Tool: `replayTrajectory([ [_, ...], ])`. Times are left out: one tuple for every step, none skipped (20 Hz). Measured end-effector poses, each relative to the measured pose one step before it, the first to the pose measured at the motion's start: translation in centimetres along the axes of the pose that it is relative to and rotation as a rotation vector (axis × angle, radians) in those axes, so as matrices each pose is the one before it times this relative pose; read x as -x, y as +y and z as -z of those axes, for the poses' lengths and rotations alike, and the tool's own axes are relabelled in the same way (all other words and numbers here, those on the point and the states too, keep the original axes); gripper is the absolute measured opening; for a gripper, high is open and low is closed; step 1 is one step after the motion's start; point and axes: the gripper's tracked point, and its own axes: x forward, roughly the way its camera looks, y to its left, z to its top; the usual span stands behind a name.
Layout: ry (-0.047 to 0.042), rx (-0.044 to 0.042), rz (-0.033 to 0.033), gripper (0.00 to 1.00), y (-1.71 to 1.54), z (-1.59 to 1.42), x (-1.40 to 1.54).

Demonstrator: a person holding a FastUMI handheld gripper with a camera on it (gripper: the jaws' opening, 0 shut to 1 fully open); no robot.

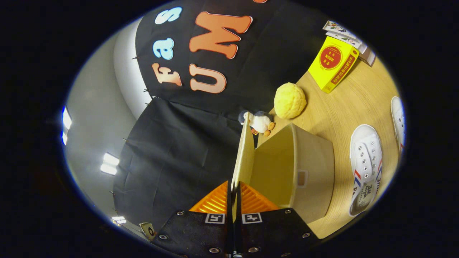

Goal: Open the storage box then place both shoes into the box .Put the left shoe in first, then the right shoe, with the right side of both shoes facing outward in a uniform manner.

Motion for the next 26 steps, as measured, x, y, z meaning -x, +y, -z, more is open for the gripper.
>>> replayTrajectory([
  [-0.00567,0.01623,-0.00015,0.03,1.057,0.106,-0.493],
  [-0.00441,0.01633,0.00358,0.03,0.975,0.109,-0.444],
  [-0.00066,0.01431,-0.00064,0.03,1.024,0.047,-0.632],
  [0.00146,0.01277,-0.00444,0.03,1.183,0.195,-0.677],
  [0.00083,0.01319,-0.00390,0.03,1.122,0.082,-0.780],
  [0.00349,0.01553,-0.00061,0.03,1.014,0.298,-0.820],
  [0.00562,0.01384,-0.00034,0.03,0.981,0.237,-0.832],
  [0.00300,0.01121,-0.00145,0.03,0.891,0.461,-0.851],
  [0.00427,0.00872,-0.00121,0.03,0.827,0.342,-0.944],
  [0.00486,0.00313,-0.00353,0.03,0.819,0.414,-0.807],
  [0.00431,-0.00128,-0.00313,0.03,0.686,0.310,-1.029],
  [0.00644,-0.00129,-0.00418,0.03,0.649,0.450,-1.068],
  [0.00576,0.00099,-0.00047,0.03,0.542,0.396,-1.142],
  [0.00909,0.00592,0.00125,0.03,0.483,0.510,-1.018],
  [0.00812,0.00810,0.00361,0.03,0.395,0.476,-1.006],
  [0.00449,0.01313,0.00811,0.05,0.163,0.419,-0.855],
  [0.00230,0.00795,-0.00025,0.08,0.224,0.331,-0.980],
  [0.00373,0.00317,0.00334,0.10,0.197,0.618,-0.966],
  [0.01098,0.00127,0.00722,0.11,0.021,0.619,-0.839],
  [0.01192,0.00270,0.01298,0.13,-0.179,0.399,-0.900],
  [0.01135,0.00529,0.01460,0.15,-0.129,0.434,-0.728],
  [0.00767,0.00818,0.01485,0.27,-0.243,0.313,-0.748],
  [0.00829,0.01245,0.01495,0.37,-0.236,0.447,-0.425],
  [0.00612,0.01661,0.01541,0.54,-0.300,0.269,-0.483],
  [0.00733,0.01664,0.01751,0.59,-0.278,0.346,-0.359],
  [0.00729,0.01142,0.01917,0.67,-0.467,0.297,-0.321],
])
